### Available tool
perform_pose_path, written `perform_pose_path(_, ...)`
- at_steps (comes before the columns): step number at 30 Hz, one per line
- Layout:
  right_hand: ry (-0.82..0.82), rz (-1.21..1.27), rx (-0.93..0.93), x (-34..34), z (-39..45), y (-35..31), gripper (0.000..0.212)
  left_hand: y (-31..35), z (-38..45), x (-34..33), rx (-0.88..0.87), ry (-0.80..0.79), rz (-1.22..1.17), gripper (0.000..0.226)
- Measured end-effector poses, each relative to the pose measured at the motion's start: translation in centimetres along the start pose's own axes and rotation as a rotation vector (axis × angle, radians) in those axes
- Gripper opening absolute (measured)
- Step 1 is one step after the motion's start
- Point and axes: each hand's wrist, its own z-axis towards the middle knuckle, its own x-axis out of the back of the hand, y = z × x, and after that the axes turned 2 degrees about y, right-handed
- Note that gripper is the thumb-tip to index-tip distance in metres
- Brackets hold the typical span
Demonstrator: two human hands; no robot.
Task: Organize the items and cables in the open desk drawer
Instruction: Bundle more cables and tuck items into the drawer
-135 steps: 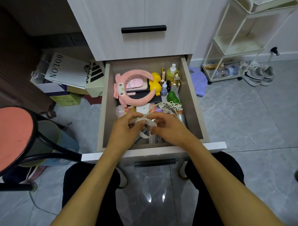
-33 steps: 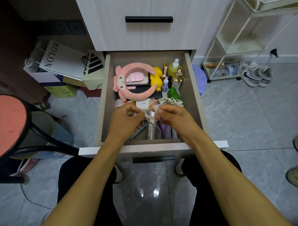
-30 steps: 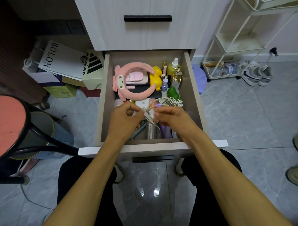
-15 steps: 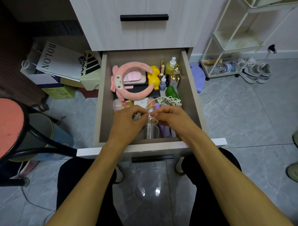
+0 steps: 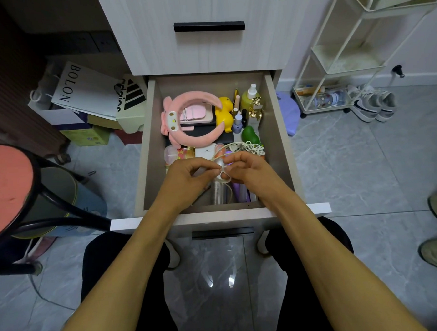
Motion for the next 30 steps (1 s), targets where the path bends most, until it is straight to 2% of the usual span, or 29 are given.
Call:
perform_pose_path(9, 0.019, 0.014, 0.004, -0.08, 0.32, 0.03, 0.014, 0.06, -0.01, -0.1, 0.01, -0.009, 0.032, 0.012)
perform_pose_path(14, -0.007, -0.016, 0.029, -0.05, 0.06, 0.11, 0.005, 0.22, -0.17, -0.13, -0.01, -0.005, 0.038, 0.013)
perform_pose_path(21, 0.0, -0.012, 0.062, 0.24, -0.01, -0.21, 0.025, 0.47, 0.33, -0.05, 0.093, -0.041, 0.003, 0.01)
perform_pose_path(27, -0.004, -0.055, 0.101, 0.46, -0.23, 0.1, 0.026, 0.79, 0.37, -0.24, 0.14, -0.137, 0.041, 0.006)
perform_pose_path(30, -0.03, -0.085, 0.121, 0.38, -0.38, 0.03, 0.026, 0.75, 0.33, 0.03, 0.233, -0.182, -0.016, 0.012)
